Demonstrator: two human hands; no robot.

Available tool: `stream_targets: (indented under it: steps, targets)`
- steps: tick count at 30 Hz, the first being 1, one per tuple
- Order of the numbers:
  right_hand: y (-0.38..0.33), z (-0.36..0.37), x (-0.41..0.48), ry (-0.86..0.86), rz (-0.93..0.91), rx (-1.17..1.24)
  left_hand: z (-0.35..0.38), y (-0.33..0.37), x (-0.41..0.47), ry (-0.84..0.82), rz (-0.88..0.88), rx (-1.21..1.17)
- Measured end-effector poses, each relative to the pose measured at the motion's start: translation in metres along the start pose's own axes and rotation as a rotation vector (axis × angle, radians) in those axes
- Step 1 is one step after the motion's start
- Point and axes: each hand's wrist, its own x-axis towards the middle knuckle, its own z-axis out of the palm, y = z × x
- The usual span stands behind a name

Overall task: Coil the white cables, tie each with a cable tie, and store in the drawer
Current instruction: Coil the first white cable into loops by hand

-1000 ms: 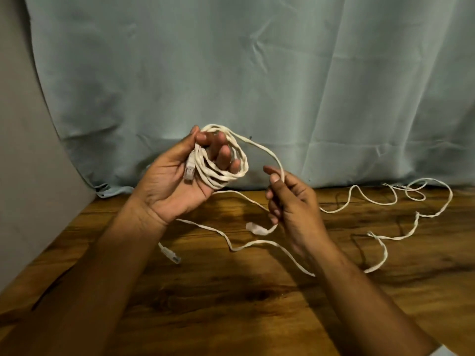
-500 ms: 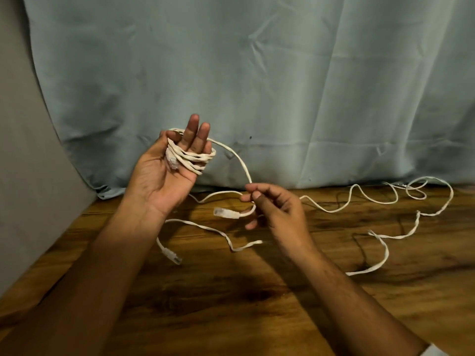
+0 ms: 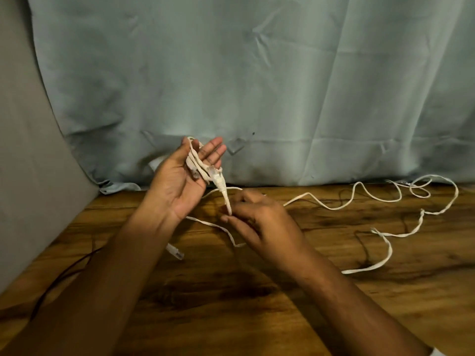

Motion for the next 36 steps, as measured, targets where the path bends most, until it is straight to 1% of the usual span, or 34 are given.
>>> stream_targets:
  steps: [3,7,10,12,16,18,22,23,26,28,30,31,32,33,34,36]
  targets:
    - [-0.008,0.001,0.001,-0.050,-0.076,-0.085,0.004,-0.017,-0.003,0.015,-0.062,0.105]
    - [-0.010,-0.003,0.004,-0.041,-0.058,0.035,0.005,-0.032,-0.008,-0.004,-0.114,0.288]
    - [-0.003,-0.007,0.005,0.048,0.015,0.182,0.001,-0.042,-0.011,-0.033,-0.163,0.410]
    - [0.001,-0.008,0.004,0.093,0.070,0.290,0.000,-0.045,-0.015,-0.102,-0.214,0.483]
    - [0.010,-0.006,0.006,0.180,0.186,0.554,-0.001,-0.043,-0.019,-0.218,-0.309,0.482]
    - [0.013,-0.008,0.007,0.226,0.214,0.576,-0.001,-0.041,-0.019,-0.268,-0.325,0.505]
    - [0.016,-0.012,0.004,0.212,0.332,0.727,-0.003,-0.040,-0.020,-0.348,-0.331,0.608]
    - [0.018,-0.012,0.003,0.203,0.350,0.741,-0.002,-0.040,-0.021,-0.365,-0.333,0.621]
    - [0.021,-0.010,0.001,0.182,0.349,0.681,-0.001,-0.044,-0.022,-0.375,-0.328,0.629]
    - [0.020,-0.010,0.002,0.242,0.350,0.655,-0.001,-0.044,-0.022,-0.370,-0.327,0.608]
    - [0.020,-0.013,0.002,0.334,0.373,0.710,-0.003,-0.042,-0.021,-0.389,-0.341,0.593]
    - [0.022,-0.015,0.002,0.371,0.386,0.695,-0.003,-0.040,-0.021,-0.403,-0.352,0.590]
    - [0.026,-0.016,0.001,0.391,0.382,0.620,-0.004,-0.040,-0.020,-0.418,-0.368,0.576]
    - [0.030,-0.017,0.000,0.384,0.357,0.530,-0.005,-0.040,-0.019,-0.435,-0.384,0.553]
    - [0.032,-0.017,0.000,0.359,0.320,0.499,-0.005,-0.040,-0.019,-0.442,-0.400,0.530]
    - [0.031,-0.016,0.001,0.301,0.313,0.597,-0.006,-0.041,-0.017,-0.440,-0.434,0.479]
